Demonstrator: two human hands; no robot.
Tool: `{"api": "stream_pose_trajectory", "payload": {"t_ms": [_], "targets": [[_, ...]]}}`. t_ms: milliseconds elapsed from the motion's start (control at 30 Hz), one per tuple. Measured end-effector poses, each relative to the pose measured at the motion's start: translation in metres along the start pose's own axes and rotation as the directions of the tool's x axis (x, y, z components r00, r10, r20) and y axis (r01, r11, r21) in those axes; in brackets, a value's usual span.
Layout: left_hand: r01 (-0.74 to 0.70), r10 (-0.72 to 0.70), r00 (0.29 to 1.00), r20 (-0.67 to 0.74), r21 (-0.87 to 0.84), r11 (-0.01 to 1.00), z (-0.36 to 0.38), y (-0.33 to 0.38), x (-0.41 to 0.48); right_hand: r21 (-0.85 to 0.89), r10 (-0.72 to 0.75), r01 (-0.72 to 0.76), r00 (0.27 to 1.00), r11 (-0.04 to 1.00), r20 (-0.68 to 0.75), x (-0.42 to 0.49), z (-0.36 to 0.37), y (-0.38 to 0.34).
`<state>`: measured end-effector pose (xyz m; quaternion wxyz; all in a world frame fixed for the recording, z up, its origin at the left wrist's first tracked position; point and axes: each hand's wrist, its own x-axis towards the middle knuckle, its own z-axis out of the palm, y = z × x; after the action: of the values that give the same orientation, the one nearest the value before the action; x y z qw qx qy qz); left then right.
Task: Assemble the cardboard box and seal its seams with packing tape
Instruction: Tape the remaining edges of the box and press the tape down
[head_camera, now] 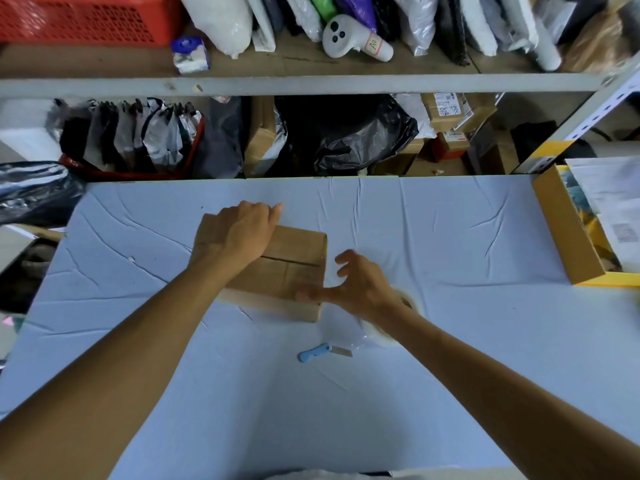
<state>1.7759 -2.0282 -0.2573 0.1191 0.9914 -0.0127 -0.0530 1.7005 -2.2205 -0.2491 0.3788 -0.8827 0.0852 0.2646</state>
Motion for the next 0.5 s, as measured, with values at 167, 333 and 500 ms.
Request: {"api": "stream_pose_trajectory", "payload": {"t_ms": [167,333,500], "targets": [[0.141,-0.145,0.989,0.034,0.111,0.984,-0.008,-0.001,-0.001,0.29,-0.051,0.051,0.999,0.956,-0.008,0.015,-0.002,-0.004],[-0.121,0.147,0.975,0.166,-0.157,0.98,-0.012,0.009,-0.007,0.242,-0.166,0.174,0.985,0.955,-0.051,0.019,-0.013,-0.009],[-0.106,0.161,0.945,0.285,-0.197,0.975,-0.021,0.011,-0.004,0.254,-0.182,0.181,0.983,0.95,-0.02,0.021,-0.01,0.002]]}}
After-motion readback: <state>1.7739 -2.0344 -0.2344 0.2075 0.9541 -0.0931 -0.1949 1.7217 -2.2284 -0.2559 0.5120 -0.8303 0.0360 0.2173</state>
